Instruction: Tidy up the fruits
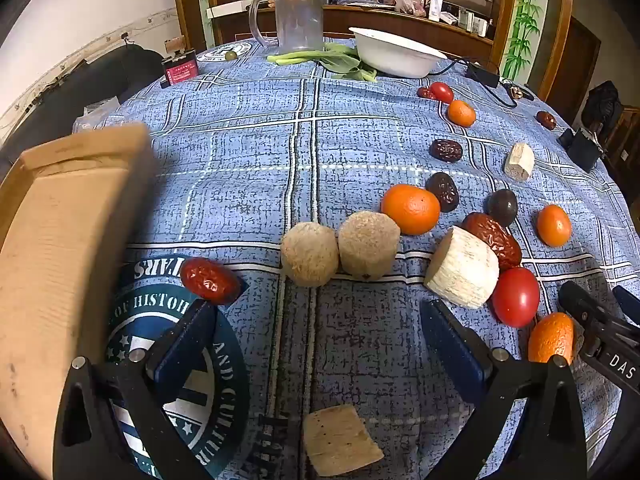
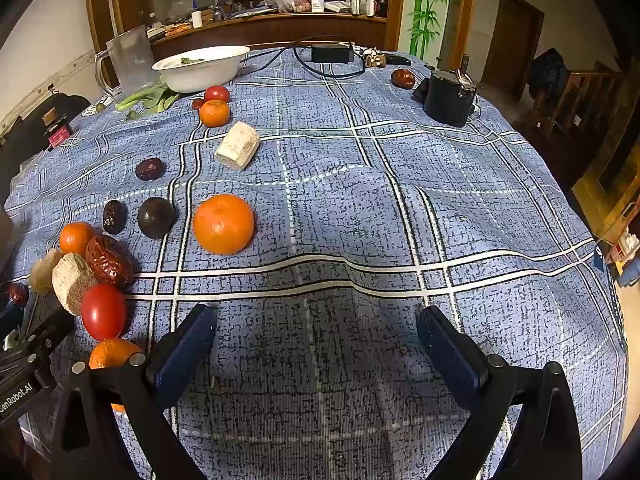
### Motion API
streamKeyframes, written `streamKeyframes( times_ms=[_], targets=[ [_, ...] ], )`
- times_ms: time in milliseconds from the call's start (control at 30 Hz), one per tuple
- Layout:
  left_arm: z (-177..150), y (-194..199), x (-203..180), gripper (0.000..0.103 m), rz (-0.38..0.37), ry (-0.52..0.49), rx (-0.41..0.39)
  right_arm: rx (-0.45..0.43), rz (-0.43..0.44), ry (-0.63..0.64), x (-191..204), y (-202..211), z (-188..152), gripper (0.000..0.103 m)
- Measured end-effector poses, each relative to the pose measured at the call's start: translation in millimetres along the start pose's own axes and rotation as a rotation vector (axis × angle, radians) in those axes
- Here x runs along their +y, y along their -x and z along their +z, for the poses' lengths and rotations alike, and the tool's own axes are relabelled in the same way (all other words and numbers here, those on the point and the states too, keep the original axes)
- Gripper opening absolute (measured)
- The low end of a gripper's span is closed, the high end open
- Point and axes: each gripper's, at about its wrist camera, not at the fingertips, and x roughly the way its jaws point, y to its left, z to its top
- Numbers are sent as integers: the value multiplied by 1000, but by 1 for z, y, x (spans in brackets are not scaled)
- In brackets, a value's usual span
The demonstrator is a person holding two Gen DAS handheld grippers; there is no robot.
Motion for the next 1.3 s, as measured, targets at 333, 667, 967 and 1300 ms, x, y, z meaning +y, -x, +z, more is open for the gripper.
streamKeyframes(
  times_ms=[333, 667, 967, 1300],
  targets=[
    [0, 0, 0, 103, -1, 1, -2, 1, 0, 0, 0, 0, 0, 102],
    [0, 0, 0, 103, -2, 1, -1, 0, 0, 0, 0, 0, 0, 102],
    [0, 0, 0, 103, -2, 2, -2, 0, 0, 0, 0, 0, 0, 102],
    [-2, 2, 2, 103, -16, -9, -1, -4, 28, 2, -3, 4, -2, 102]
  ],
)
